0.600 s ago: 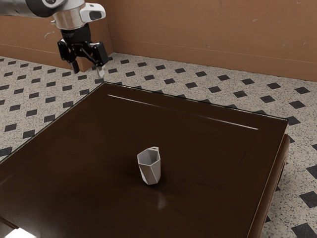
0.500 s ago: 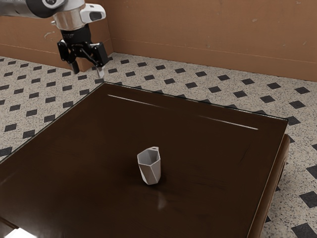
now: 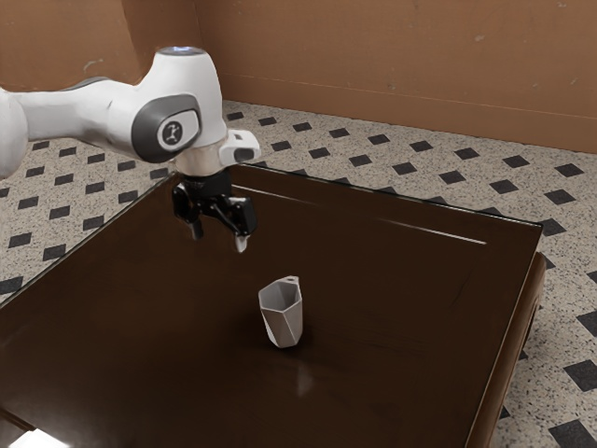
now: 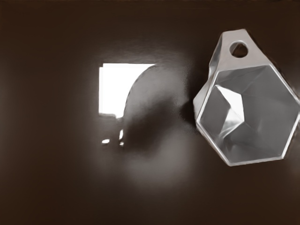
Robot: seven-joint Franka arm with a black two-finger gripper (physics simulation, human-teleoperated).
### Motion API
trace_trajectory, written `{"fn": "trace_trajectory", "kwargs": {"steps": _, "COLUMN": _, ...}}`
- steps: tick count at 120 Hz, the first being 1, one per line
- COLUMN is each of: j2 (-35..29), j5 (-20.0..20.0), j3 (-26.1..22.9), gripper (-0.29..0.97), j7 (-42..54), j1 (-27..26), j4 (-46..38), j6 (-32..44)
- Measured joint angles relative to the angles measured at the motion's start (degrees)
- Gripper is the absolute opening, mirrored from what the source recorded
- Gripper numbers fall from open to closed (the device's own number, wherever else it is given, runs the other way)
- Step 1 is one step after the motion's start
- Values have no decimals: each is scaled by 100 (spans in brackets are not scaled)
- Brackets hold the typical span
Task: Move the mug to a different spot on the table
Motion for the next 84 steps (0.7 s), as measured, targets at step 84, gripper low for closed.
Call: {"fn": "trace_trajectory", "kwargs": {"steps": 84, "j2": 2549, "j5": 228, "j3": -331, "gripper": 68, "j7": -1952, "j1": -47, "j4": 1909, "j6": 675}}
